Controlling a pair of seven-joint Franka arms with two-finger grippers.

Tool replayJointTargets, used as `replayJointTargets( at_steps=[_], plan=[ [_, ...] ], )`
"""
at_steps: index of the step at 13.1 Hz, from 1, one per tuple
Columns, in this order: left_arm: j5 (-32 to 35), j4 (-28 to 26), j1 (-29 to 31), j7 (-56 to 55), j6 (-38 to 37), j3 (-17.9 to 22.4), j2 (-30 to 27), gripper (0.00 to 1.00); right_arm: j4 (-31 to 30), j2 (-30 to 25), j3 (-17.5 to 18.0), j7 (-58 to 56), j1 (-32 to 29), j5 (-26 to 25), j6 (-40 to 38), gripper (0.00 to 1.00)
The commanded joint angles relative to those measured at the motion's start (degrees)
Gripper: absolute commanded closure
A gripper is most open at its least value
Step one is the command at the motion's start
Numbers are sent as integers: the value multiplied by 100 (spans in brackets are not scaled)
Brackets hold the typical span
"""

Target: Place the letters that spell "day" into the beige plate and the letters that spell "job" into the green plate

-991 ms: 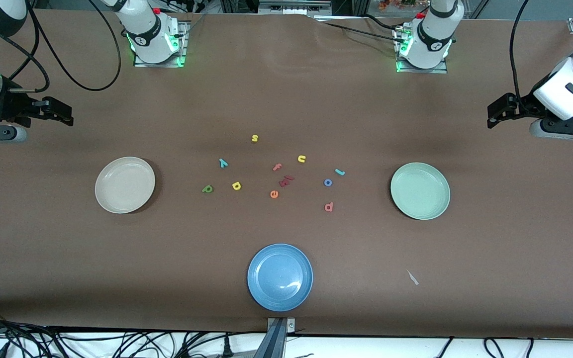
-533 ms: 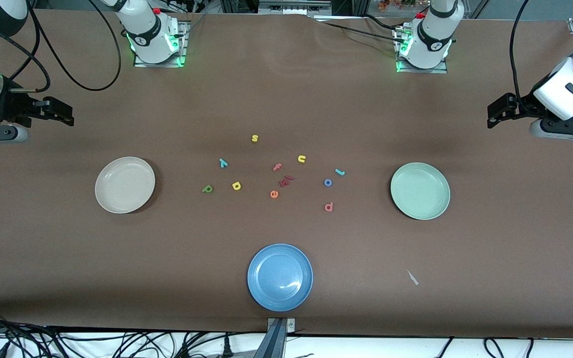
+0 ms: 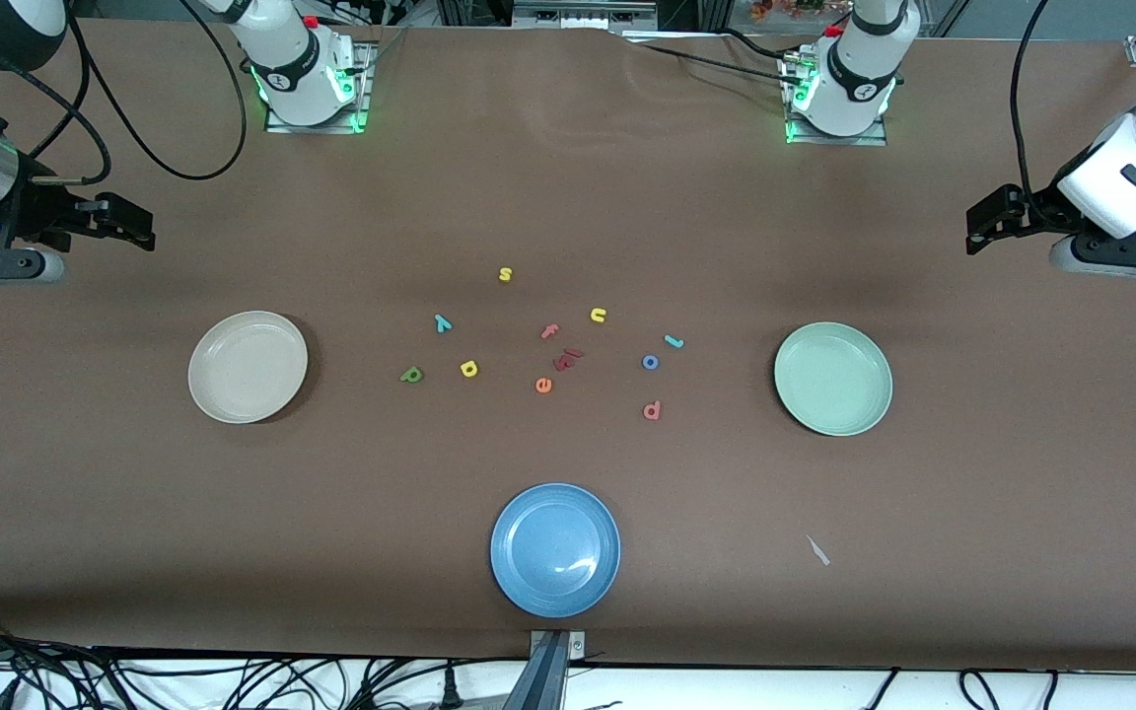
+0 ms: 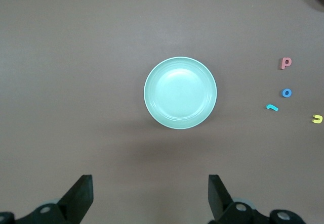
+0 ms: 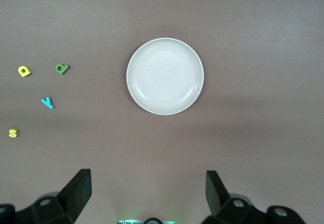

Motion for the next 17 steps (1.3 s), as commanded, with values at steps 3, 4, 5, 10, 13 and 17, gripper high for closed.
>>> replayJointTargets(
  at_steps=[3, 4, 5, 10, 13, 17],
  plan=[
    [-86, 166, 40, 46, -125, -21, 58, 0, 43, -11, -6, 84, 18, -12, -50, 0],
    [-86, 166, 40, 46, -125, -21, 58, 0, 43, -11, -6, 76, 18, -12, -58, 0],
    [-86, 166, 40, 46, -125, -21, 58, 0, 43, -11, -6, 76, 18, -12, -58, 0],
    [-86, 166, 40, 46, -125, -21, 58, 0, 34, -11, -6, 76, 18, -12, -76, 0],
    [-94, 166, 49, 72, -134, -4, 67, 0, 34, -11, -14, 76, 10, -3, -85, 0],
    [-94, 158, 67, 90, -248, 5, 76, 0, 34, -11, -14, 76, 10, -12, -76, 0]
  ],
)
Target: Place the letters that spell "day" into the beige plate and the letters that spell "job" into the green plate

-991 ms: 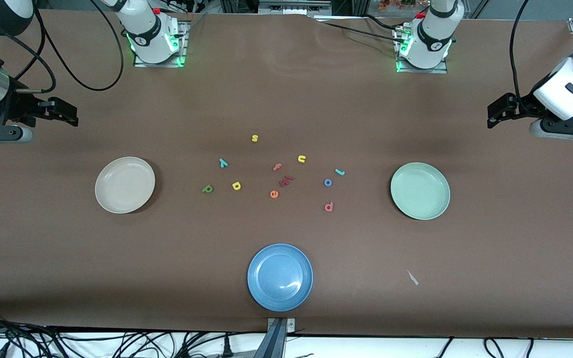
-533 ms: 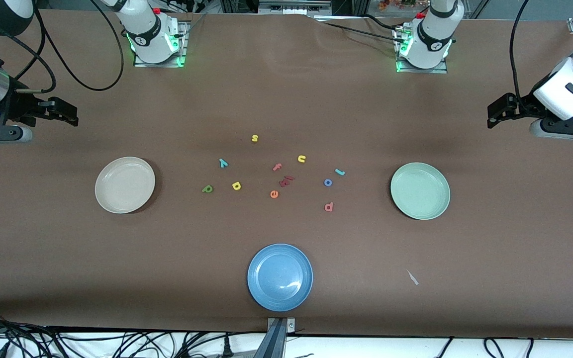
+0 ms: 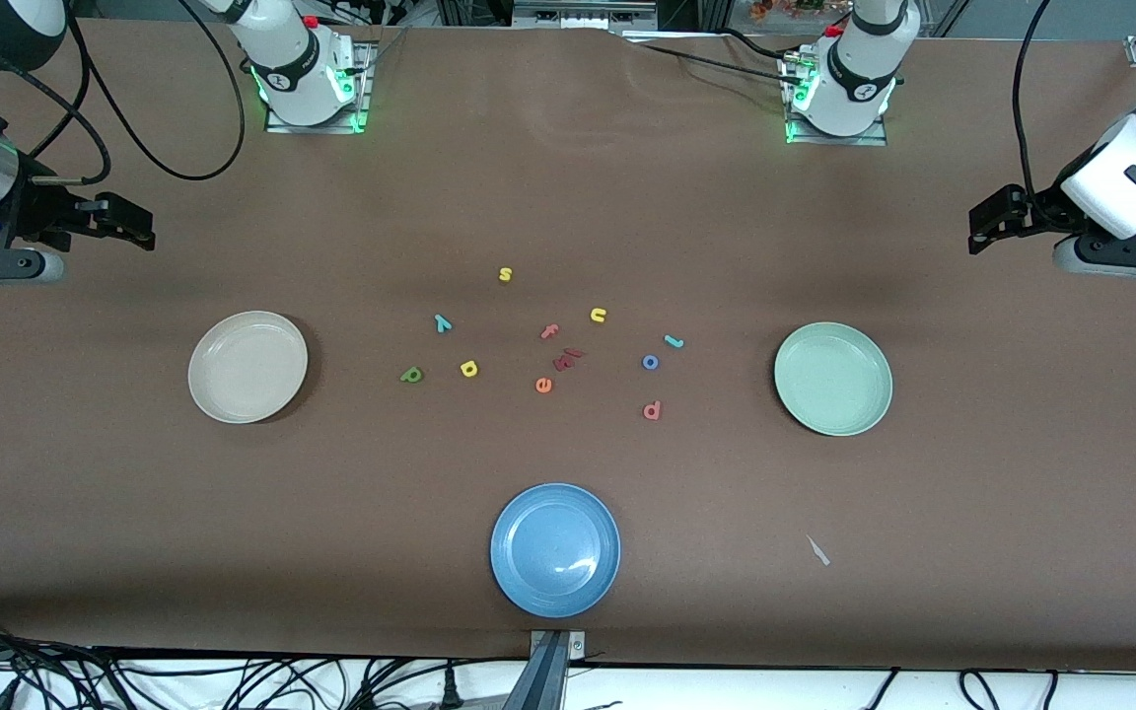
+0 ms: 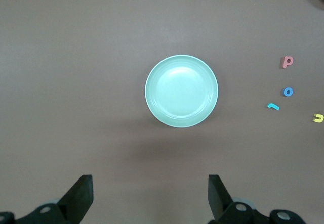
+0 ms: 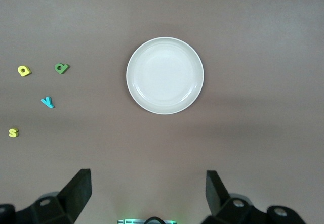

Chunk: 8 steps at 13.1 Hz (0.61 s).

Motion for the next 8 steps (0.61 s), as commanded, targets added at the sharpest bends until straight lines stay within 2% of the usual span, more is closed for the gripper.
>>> replayJointTargets(
  at_steps=[1, 8],
  plan=[
    [-94, 149, 53, 90, -173, -8, 79, 0, 34, -11, -11, 68, 10, -3, -61, 0],
    [-120, 175, 79, 99, -129, 18, 159, 0, 34, -11, -11, 68, 10, -3, -70, 0]
  ],
)
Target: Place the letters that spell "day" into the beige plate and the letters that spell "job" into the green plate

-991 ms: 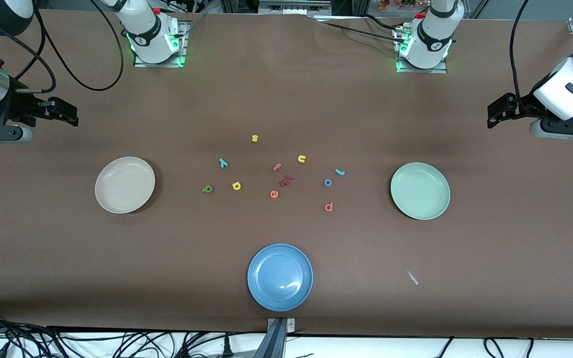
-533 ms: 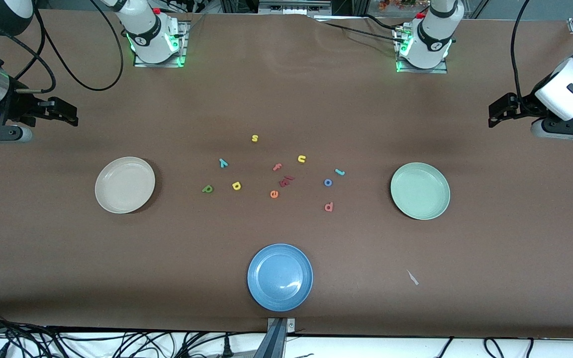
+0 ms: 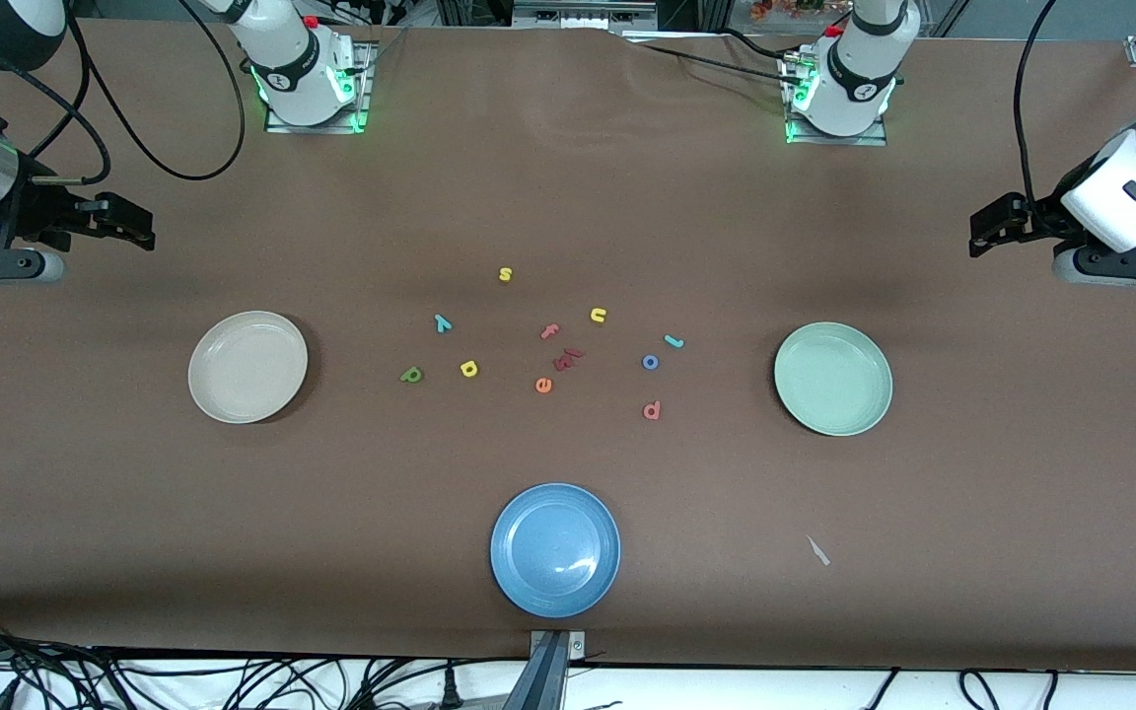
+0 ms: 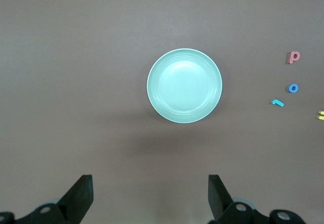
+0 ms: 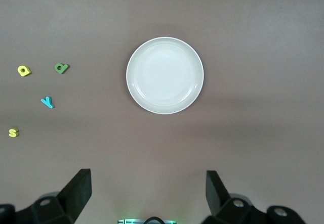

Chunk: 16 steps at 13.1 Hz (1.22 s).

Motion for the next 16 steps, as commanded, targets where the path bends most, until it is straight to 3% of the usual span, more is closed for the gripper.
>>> replayJointTargets(
  at_steps=[1, 4, 7, 16],
  plan=[
    [-156, 174, 34, 99, -83, -10, 49, 0, 34, -11, -10, 68, 10, -3, -67, 0],
    [-130, 243, -1, 37, -92, -10, 93, 0, 34, -11, -10, 68, 10, -3, -67, 0],
    [-156, 1017, 17, 37, -118, -1, 602, 0, 34, -11, -10, 68, 10, -3, -67, 0],
    [-165, 982, -45, 90, -303, -27, 612, 0, 25, -11, -10, 68, 10, -3, -67, 0]
  ],
)
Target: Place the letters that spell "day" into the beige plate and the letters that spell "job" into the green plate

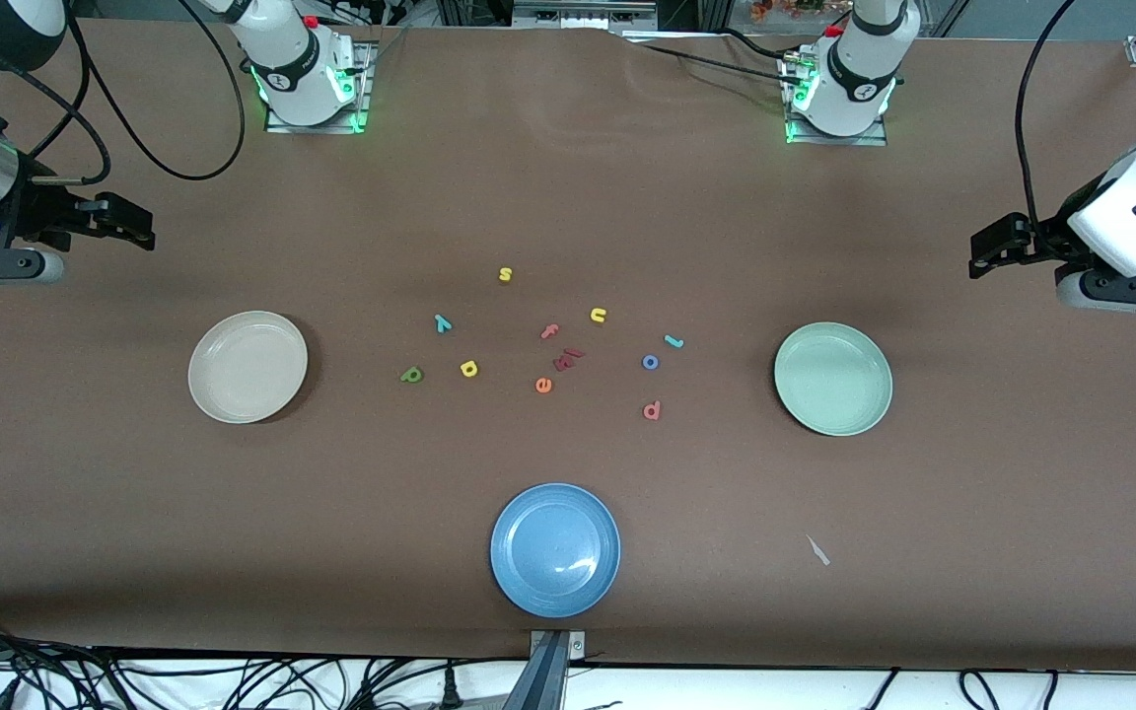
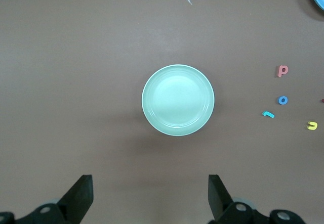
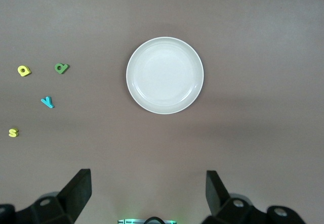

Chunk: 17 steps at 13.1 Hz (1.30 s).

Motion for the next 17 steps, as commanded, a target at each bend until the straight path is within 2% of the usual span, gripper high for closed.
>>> replayJointTargets(
  at_steps=[1, 17],
  plan=[
    [-100, 194, -3, 90, -165, 7, 80, 0, 25, -11, -9, 73, 10, -3, -66, 0],
    [-109, 203, -20, 64, -209, -63, 62, 0, 25, -11, -9, 74, 10, -3, -84, 0]
  ],
)
